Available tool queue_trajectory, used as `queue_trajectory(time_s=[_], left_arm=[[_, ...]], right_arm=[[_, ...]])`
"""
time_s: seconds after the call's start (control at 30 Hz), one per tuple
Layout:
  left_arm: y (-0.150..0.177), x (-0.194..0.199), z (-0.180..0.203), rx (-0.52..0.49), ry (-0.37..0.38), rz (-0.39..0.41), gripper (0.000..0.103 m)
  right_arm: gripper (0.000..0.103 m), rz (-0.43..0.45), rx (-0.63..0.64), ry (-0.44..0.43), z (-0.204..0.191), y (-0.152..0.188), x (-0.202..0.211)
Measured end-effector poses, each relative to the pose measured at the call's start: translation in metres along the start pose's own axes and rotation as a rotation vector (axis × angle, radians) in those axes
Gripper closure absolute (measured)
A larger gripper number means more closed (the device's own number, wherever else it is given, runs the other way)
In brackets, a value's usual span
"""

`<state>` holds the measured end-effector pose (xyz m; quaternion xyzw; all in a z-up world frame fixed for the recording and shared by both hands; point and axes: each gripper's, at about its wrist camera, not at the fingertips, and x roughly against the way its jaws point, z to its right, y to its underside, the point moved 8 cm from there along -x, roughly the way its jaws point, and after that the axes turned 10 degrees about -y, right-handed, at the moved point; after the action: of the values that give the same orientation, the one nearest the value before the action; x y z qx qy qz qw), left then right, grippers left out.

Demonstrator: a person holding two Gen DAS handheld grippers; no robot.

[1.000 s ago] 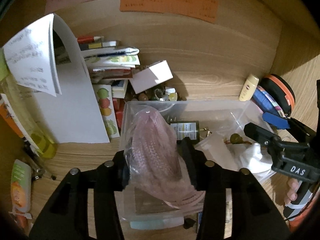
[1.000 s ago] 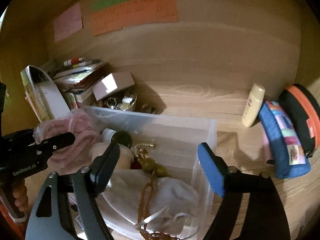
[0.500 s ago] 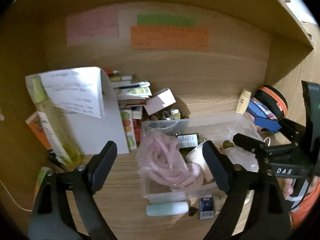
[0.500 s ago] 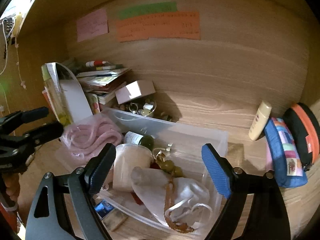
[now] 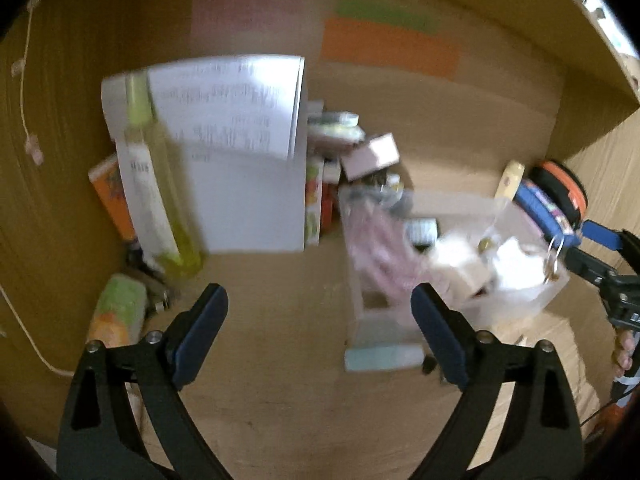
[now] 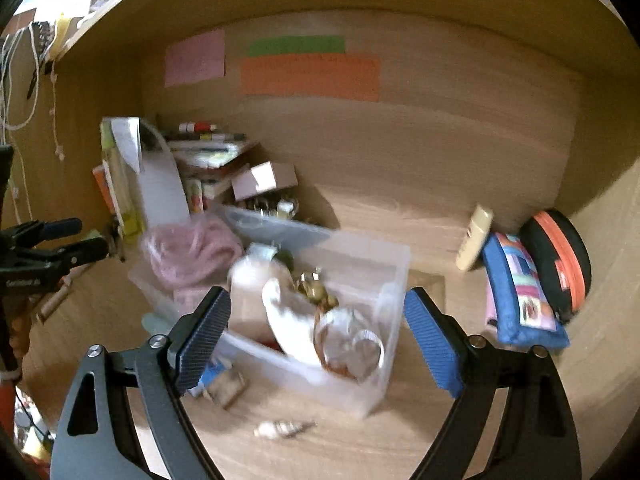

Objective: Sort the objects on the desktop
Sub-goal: 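Open both grippers and move them toward the seashell and teal tube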

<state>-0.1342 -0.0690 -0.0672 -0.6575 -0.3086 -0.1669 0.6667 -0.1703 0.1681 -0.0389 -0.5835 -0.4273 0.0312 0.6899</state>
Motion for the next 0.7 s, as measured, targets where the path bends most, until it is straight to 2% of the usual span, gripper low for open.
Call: queue_trajectory(time_s=[0.17, 0.37, 0.47, 0.6, 0.7], left_arm=[[0.030, -0.021, 0.013, -0.005, 0.030, -0.111, 0.009], [0.053, -0.044, 0.039, -0.019, 0.038, -0.202, 0.009], [0.060, -0.052, 0.048, -0.018, 0.043, -0.232, 0.009], [0.061, -0.054, 0.054, -0.027, 0.029, -0.230, 0.009], [0.063, -0.058, 0.057, -0.019, 0.029, -0.246, 0.009]], right_arm=[[0.016, -0.058, -0.021, -0.008, 0.003, 0.028, 0.001], [0.016, -0.111, -0.132, -0.113, 0.009, 0.056, 0.000], [0.016, -0.107, -0.158, -0.123, 0.011, 0.061, 0.004], [0.016, -0.038, -0.194, -0.108, 0.021, 0.055, 0.021], [0.016, -0.049, -0.174, -0.105, 0.021, 0.055, 0.022]])
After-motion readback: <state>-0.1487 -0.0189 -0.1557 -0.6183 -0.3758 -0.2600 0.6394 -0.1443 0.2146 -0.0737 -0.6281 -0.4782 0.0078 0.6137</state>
